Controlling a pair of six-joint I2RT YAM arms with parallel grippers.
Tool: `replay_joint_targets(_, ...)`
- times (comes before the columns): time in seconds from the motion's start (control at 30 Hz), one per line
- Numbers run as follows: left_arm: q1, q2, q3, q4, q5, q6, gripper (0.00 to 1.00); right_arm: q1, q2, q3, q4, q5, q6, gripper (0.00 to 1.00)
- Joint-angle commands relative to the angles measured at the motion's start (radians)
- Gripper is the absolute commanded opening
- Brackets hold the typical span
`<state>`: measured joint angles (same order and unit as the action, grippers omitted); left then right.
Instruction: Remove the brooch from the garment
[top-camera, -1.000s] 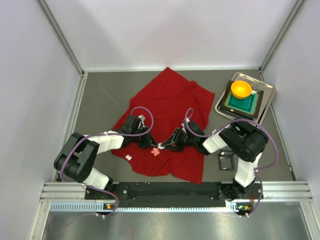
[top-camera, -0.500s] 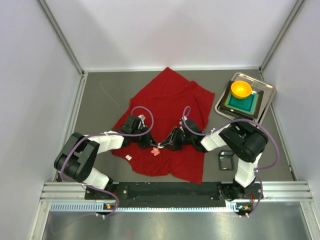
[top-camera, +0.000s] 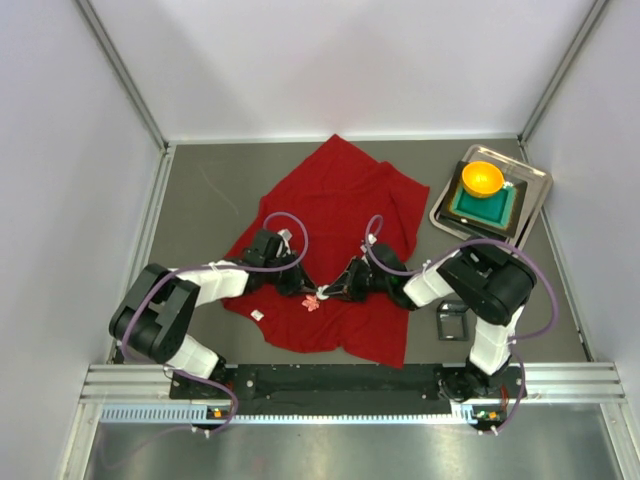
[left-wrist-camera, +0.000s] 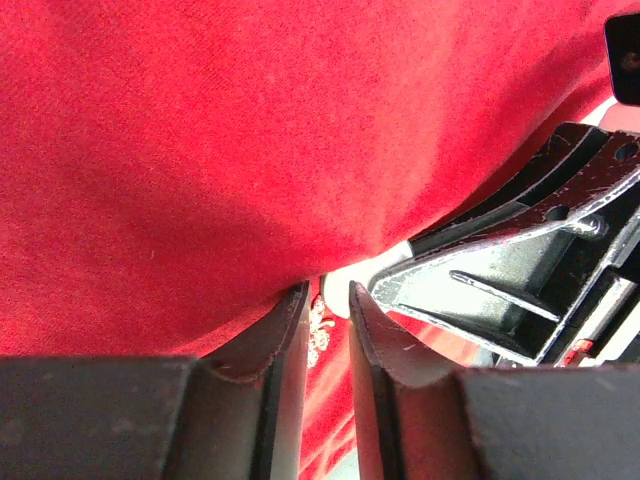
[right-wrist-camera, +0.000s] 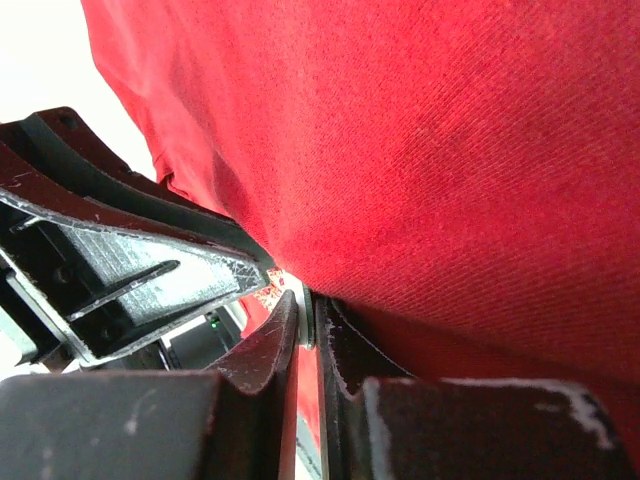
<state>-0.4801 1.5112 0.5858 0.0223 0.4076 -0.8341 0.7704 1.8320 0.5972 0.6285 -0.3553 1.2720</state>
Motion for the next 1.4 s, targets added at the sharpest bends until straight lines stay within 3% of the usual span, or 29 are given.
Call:
replay_joint_targets(0.0,-0.002,0.004,0.046,-0.009,0.037,0.016,0.29,0.007,0.018,-0.027,-0.003,0.029,-0.062,0.03)
replay_joint_targets(0.17,-0.003,0.009,0.083,-0.047,0.062,0.039,0.47,-0.005,0.064,-0.033,0.063,-0.003,-0.051,0.00)
replay_joint_targets(0.3,-0.003,0.044,0.115,-0.107,0.053,0.098,0.48,-0.006,0.075,-0.040,0.096,-0.011,-0.043,0.00)
replay_joint_targets(0.5,-0.002,0.081,0.134,-0.133,0.043,0.119,0.41,-0.023,0.069,-0.039,0.088,-0.025,-0.071,0.00)
replay_joint_targets(0.53,-0.002,0.083,0.132,-0.133,0.042,0.118,0.41,-0.025,0.064,-0.039,0.076,-0.025,-0.080,0.14)
replay_joint_targets(0.57,-0.003,0.080,0.131,-0.122,0.039,0.116,0.41,-0.026,0.050,-0.039,0.060,-0.024,-0.094,0.20)
replay_joint_targets(0.67,-0.002,0.073,0.120,-0.107,0.040,0.105,0.41,-0.026,0.020,-0.039,0.033,-0.010,-0.120,0.24)
replay_joint_targets(0.83,-0.002,0.075,0.114,-0.101,0.043,0.105,0.39,-0.042,-0.040,-0.039,-0.027,0.007,-0.149,0.19)
replay_joint_targets(0.93,-0.002,0.073,0.115,-0.099,0.046,0.107,0.38,-0.049,-0.040,-0.050,0.000,-0.004,-0.140,0.10)
replay_joint_targets(1.1,-0.002,0.086,0.114,-0.088,0.057,0.109,0.38,-0.051,-0.025,-0.036,0.025,-0.031,-0.140,0.06)
replay_joint_targets(1.23,-0.003,0.103,0.117,-0.091,0.069,0.118,0.42,-0.052,-0.010,-0.028,0.048,-0.045,-0.137,0.00)
replay_joint_targets(1.37,-0.003,0.110,0.123,-0.107,0.068,0.147,0.44,-0.069,0.012,-0.025,0.077,-0.080,-0.148,0.00)
